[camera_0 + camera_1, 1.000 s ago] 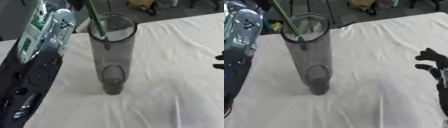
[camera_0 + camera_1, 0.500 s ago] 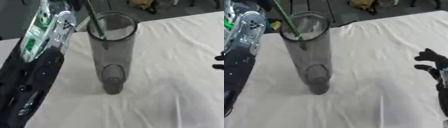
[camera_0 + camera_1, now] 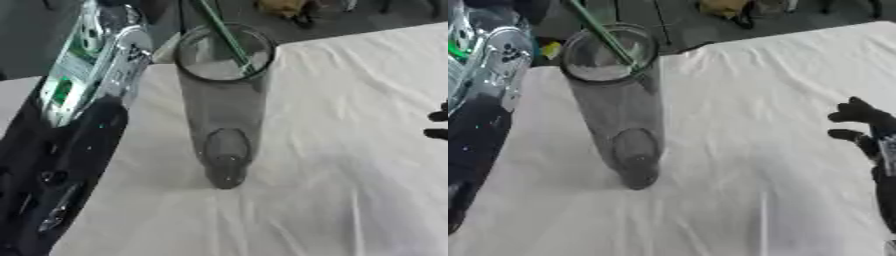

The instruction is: Arrange flowers into the vase.

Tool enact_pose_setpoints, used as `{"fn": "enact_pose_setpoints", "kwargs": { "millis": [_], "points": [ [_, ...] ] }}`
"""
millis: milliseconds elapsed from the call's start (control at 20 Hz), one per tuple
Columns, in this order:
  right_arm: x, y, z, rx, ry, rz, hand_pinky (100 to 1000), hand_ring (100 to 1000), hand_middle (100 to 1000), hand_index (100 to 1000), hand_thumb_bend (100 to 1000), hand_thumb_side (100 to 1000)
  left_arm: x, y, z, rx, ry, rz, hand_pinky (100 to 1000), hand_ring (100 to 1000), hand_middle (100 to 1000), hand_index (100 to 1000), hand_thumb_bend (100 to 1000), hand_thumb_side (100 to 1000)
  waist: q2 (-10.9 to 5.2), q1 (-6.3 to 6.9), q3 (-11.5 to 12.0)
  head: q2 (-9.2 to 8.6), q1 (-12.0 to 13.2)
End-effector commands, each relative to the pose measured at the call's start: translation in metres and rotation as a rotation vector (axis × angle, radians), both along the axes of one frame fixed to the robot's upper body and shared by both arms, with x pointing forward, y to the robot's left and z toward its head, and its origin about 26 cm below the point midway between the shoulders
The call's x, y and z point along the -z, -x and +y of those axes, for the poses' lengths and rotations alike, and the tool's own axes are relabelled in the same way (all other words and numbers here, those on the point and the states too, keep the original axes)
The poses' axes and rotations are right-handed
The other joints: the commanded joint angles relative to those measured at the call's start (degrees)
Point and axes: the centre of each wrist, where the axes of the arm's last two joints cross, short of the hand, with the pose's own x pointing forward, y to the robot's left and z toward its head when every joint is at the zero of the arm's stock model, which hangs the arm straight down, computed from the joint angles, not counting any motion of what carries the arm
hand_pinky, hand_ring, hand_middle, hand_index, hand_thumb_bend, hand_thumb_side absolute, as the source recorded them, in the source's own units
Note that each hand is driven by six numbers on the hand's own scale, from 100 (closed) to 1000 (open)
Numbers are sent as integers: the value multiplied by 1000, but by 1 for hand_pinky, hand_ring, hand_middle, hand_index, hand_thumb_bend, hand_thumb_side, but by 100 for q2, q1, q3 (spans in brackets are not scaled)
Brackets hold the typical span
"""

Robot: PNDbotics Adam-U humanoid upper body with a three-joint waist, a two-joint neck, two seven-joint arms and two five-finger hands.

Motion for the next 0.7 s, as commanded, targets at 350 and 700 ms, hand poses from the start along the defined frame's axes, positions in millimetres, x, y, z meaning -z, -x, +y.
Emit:
{"fn": "enact_pose_setpoints", "kwargs": {
  "millis": [350,700],
  "points": [
    [-7,3,-2,5,5,-25,730,1000,665,793,100,1000,-5,-6,13,-148,-2,-70,100,100,100,215,100,830,-53,63,16,-21,-41],
    [-6,4,-3,13,0,-23,730,1000,665,793,100,1000,-1,-11,22,-289,-8,-128,100,137,173,268,100,830,-69,40,68,16,-69]
  ]
}}
